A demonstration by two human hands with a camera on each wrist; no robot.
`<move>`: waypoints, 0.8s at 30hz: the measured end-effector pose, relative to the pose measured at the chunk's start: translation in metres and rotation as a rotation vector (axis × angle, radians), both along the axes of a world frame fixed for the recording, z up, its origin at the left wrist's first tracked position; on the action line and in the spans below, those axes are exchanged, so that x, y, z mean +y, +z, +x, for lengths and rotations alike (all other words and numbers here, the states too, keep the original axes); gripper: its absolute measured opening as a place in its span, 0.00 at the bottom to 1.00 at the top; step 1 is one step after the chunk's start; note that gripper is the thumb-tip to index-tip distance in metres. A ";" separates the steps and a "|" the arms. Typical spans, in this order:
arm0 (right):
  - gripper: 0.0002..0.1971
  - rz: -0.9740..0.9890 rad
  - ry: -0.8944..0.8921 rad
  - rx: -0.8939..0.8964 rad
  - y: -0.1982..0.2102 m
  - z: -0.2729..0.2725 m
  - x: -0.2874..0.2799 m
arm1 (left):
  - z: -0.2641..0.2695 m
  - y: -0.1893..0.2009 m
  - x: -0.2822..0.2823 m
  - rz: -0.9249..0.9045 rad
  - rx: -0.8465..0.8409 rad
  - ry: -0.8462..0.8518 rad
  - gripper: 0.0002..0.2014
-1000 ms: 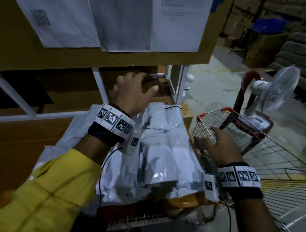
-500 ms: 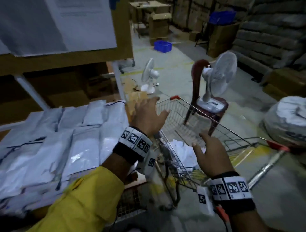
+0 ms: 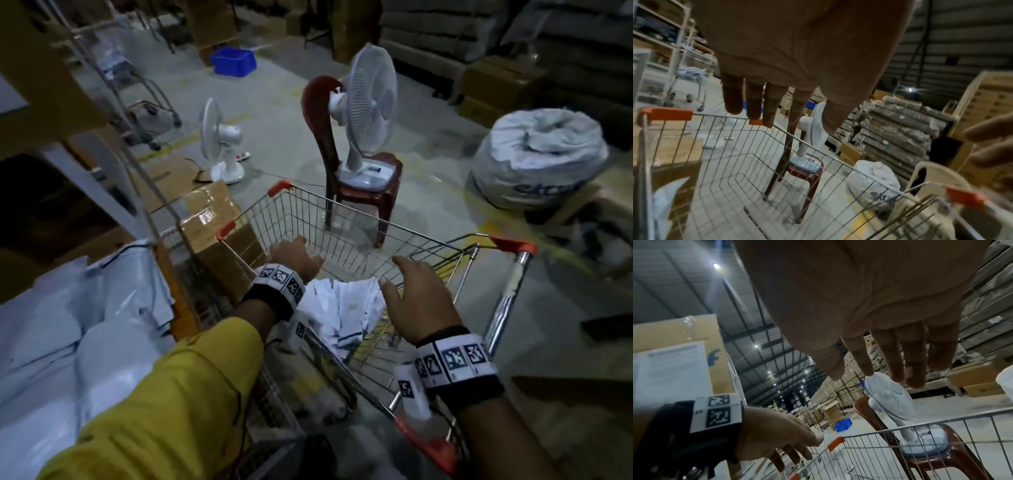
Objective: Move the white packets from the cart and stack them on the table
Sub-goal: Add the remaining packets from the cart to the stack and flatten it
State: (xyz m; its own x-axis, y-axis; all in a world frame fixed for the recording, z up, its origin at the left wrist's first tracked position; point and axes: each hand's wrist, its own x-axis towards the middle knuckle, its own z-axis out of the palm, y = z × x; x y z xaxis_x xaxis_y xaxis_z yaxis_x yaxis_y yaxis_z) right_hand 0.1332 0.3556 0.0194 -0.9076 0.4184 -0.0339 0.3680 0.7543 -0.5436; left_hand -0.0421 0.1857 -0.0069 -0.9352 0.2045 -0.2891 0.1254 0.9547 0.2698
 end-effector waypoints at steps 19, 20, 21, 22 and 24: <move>0.22 -0.140 0.094 -0.530 -0.267 -0.194 0.000 | -0.136 -0.164 0.055 -0.643 -0.333 -0.479 0.26; 0.21 -0.099 0.099 -0.543 -0.285 -0.193 0.002 | -0.134 -0.182 0.058 -0.653 -0.361 -0.511 0.26; 0.21 -0.047 0.099 -0.568 -0.302 -0.192 0.003 | -0.131 -0.199 0.061 -0.671 -0.372 -0.565 0.27; 0.21 0.002 0.101 -0.592 -0.317 -0.191 0.004 | -0.128 -0.214 0.063 -0.697 -0.371 -0.616 0.30; 0.26 0.033 0.109 -0.654 -0.344 -0.189 0.001 | -0.121 -0.229 0.070 -0.789 -0.390 -0.698 0.33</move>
State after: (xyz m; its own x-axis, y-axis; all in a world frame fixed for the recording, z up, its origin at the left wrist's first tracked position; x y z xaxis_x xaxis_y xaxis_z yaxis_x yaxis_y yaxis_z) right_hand -0.0560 0.3561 -0.3251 -0.7414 0.3357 -0.5811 0.5348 0.8186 -0.2095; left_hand -0.1634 0.2557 -0.2364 -0.5046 0.2790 -0.8170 0.7388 0.6292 -0.2415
